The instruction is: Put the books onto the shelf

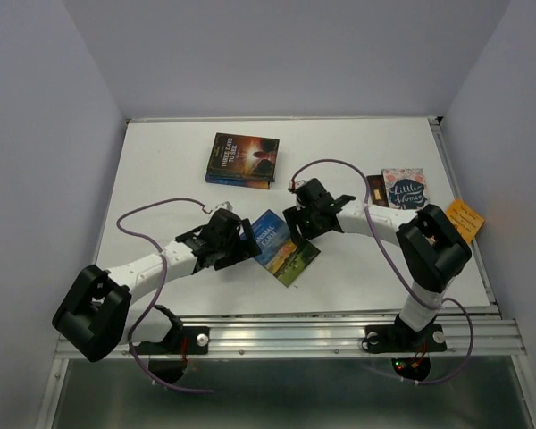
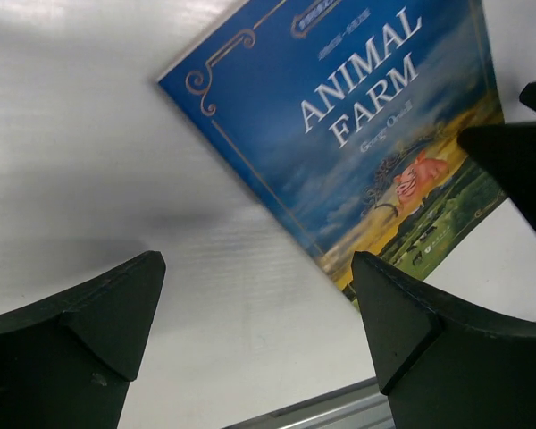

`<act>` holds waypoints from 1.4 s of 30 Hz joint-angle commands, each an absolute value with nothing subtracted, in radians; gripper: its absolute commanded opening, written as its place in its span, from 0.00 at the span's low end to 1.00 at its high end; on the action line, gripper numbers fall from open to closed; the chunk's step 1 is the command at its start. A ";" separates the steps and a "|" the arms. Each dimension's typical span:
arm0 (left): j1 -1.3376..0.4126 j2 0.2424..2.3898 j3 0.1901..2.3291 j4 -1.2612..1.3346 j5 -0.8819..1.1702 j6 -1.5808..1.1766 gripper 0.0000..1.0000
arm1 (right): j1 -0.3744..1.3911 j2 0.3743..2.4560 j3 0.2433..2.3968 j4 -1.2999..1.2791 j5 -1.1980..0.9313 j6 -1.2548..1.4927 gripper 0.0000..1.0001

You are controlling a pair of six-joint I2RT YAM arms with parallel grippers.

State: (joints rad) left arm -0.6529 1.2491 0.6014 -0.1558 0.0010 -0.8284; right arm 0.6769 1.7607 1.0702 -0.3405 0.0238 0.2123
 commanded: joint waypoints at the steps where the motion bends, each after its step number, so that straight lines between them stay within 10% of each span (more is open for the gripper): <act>1: -0.660 1.209 0.568 -0.075 0.052 -0.922 0.99 | 0.692 1.781 1.108 -0.368 0.086 0.207 0.63; 5: -0.669 1.215 0.508 0.012 0.086 -0.997 0.98 | 0.692 1.778 1.077 -0.370 0.065 0.244 0.43; 18: -0.683 1.505 0.612 0.224 0.098 -1.111 0.95 | 0.692 1.798 0.979 -0.387 -0.094 0.307 0.34; 42: -0.712 1.414 0.465 0.965 0.278 -1.051 0.99 | 0.617 1.782 0.908 -0.230 -0.419 0.408 0.22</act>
State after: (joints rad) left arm -0.6716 1.4094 0.4351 0.5297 0.0784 -1.0164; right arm 0.5819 1.7351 0.9745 -0.2218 -0.2092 0.3439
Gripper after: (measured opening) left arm 0.990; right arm 0.319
